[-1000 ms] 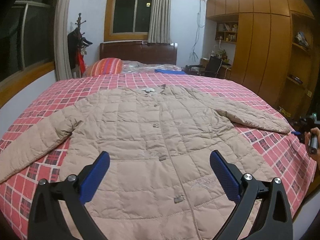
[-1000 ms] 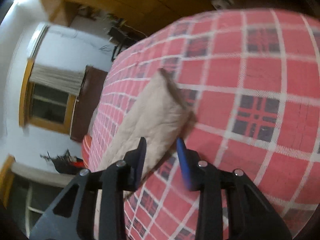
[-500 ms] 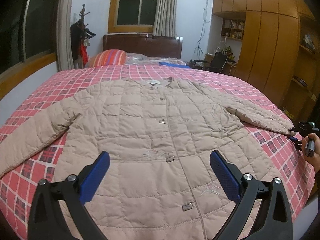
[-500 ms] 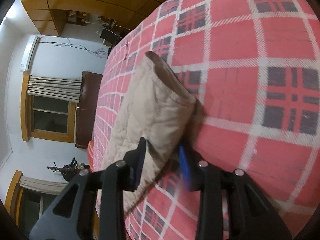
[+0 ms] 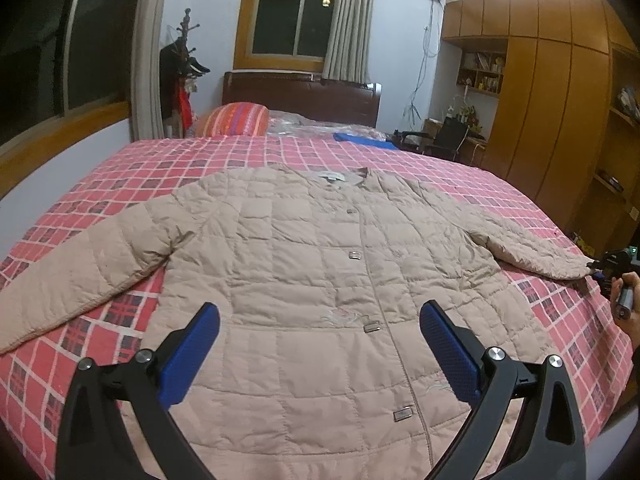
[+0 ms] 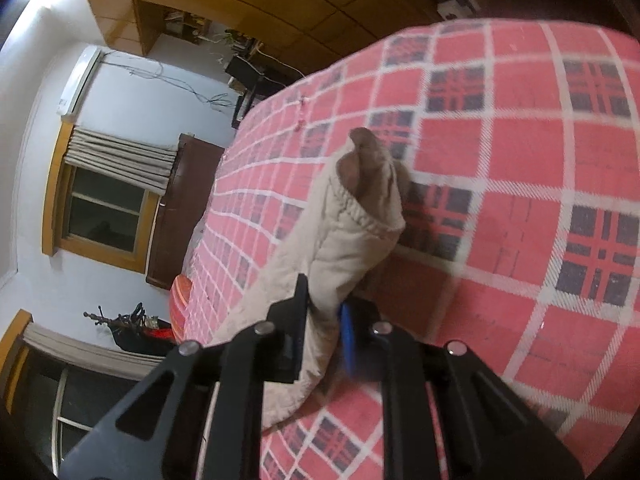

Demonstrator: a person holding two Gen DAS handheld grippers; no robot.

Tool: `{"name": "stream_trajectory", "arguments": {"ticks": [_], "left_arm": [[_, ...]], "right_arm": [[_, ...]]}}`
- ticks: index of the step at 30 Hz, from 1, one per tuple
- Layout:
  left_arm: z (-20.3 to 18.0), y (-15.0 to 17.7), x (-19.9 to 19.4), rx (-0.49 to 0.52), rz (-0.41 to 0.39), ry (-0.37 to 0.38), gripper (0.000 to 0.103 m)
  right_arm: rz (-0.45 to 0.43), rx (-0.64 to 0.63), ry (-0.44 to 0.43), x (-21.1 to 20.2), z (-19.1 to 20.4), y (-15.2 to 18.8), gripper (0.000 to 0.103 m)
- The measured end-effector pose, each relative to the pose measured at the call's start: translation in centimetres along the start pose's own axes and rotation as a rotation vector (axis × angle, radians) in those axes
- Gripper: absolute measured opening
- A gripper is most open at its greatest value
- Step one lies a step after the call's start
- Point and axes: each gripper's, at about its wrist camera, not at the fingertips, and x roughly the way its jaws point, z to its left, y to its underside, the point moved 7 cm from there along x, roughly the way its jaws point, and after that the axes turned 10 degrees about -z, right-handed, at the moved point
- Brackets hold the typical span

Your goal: Fold large clothes

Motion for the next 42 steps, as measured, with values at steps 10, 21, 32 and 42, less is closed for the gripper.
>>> {"name": "stream_trajectory", "arguments": {"ticks": [10, 21, 32, 42], "left_arm": [[3.1, -1.0, -0.8, -0.029, -0.023, -0.072, 0.1], [4.3, -2.8, -1.8, -0.049, -0.036, -0.077, 0.1], [4.9, -3.0, -3.8, -0.043, -0.072, -0.072, 0.1], [1.5, -1.6, -0.5, -0.029, -0.012, 0.02, 0.1]], "right_arm": [[-0.036, -0.255, -0.092, -2.4, 10.8, 0.4, 0.014], [0.021, -0.501, -0.25, -4.3, 23.3, 7.7, 0.014], [0.166, -0.398, -0.301, -5.0, 18.9, 11.4, 0.04], [0.112, 0.108, -0.039, -3.1, -3.0, 2.7, 0.06]]}}
